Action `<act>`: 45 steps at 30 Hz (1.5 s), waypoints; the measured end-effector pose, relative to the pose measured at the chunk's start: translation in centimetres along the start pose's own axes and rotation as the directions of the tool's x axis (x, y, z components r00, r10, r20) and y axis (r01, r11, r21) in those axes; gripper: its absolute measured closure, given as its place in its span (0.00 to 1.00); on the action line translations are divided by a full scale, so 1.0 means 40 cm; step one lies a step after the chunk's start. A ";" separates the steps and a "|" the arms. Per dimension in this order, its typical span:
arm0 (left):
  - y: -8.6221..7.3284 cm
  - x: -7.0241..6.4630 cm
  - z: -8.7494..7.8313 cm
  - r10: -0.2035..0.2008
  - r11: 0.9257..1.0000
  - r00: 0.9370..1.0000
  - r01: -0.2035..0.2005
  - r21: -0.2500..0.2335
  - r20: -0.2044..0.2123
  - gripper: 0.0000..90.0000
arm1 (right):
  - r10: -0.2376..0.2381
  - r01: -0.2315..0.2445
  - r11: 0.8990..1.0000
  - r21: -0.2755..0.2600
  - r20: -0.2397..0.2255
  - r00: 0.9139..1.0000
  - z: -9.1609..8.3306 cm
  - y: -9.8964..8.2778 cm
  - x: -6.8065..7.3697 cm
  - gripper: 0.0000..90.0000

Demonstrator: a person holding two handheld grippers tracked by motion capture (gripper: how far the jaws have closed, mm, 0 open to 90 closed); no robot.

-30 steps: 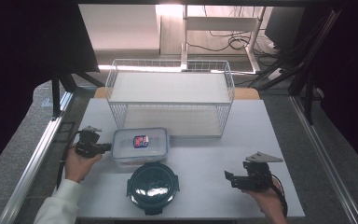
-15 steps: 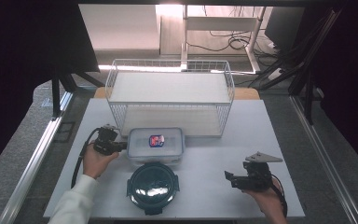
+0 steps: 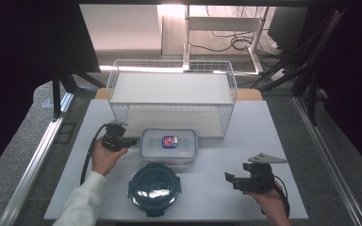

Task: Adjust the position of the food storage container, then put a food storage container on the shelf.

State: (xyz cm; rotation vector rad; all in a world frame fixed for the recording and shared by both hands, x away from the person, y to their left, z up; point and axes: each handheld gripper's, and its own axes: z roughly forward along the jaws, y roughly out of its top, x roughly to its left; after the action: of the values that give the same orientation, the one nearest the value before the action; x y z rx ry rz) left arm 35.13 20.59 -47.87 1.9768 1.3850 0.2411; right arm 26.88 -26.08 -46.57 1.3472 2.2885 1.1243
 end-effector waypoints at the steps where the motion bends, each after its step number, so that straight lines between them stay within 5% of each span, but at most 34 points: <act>1: -0.001 0.001 -0.010 -0.001 1.000 1.000 0.001 -0.009 -0.001 1.00 | -0.010 0.010 1.000 -0.017 -0.009 1.000 -0.005 0.005 0.007 0.17; 6: -0.038 -0.007 -0.098 -0.014 0.994 0.999 0.018 -0.105 0.039 0.95 | -0.009 0.008 0.999 -0.044 -0.011 1.000 -0.006 0.012 0.016 0.15; 10: -0.065 -0.033 -0.128 0.002 0.992 0.999 0.004 -0.129 0.046 0.64 | 0.007 -0.008 0.999 -0.052 -0.019 1.000 -0.004 0.015 0.016 0.16; 15: -0.070 -0.038 -0.155 -0.028 0.988 0.995 0.042 -0.146 0.092 0.30 | -0.021 0.018 0.997 -0.077 -0.045 0.999 -0.008 0.038 0.025 0.16; 23: -0.075 -0.030 -0.181 -0.066 0.983 0.985 0.091 -0.157 0.158 0.21 | -0.017 0.008 0.996 -0.094 -0.087 0.996 -0.001 0.079 0.031 0.15; 34: -0.086 -0.038 -0.162 -0.058 0.988 0.980 0.084 -0.131 0.190 0.20 | 0.003 -0.015 0.994 -0.106 -0.120 0.993 -0.001 0.087 0.041 0.14; 39: -0.086 -0.041 -0.166 -0.050 0.986 0.982 0.077 -0.145 0.180 0.19 | 0.002 -0.015 0.994 -0.105 -0.118 0.993 0.001 0.093 0.044 0.14; 45: -0.081 -0.045 -0.156 -0.046 0.986 0.983 0.074 -0.150 0.180 0.19 | 0.006 -0.020 0.996 -0.082 -0.173 0.985 0.024 0.111 0.068 0.14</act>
State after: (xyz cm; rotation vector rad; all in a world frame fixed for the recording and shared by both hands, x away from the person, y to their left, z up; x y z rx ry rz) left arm 28.73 22.34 -44.90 1.7799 1.2707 0.1387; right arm 28.76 -22.15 -43.57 1.2814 2.3241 1.3745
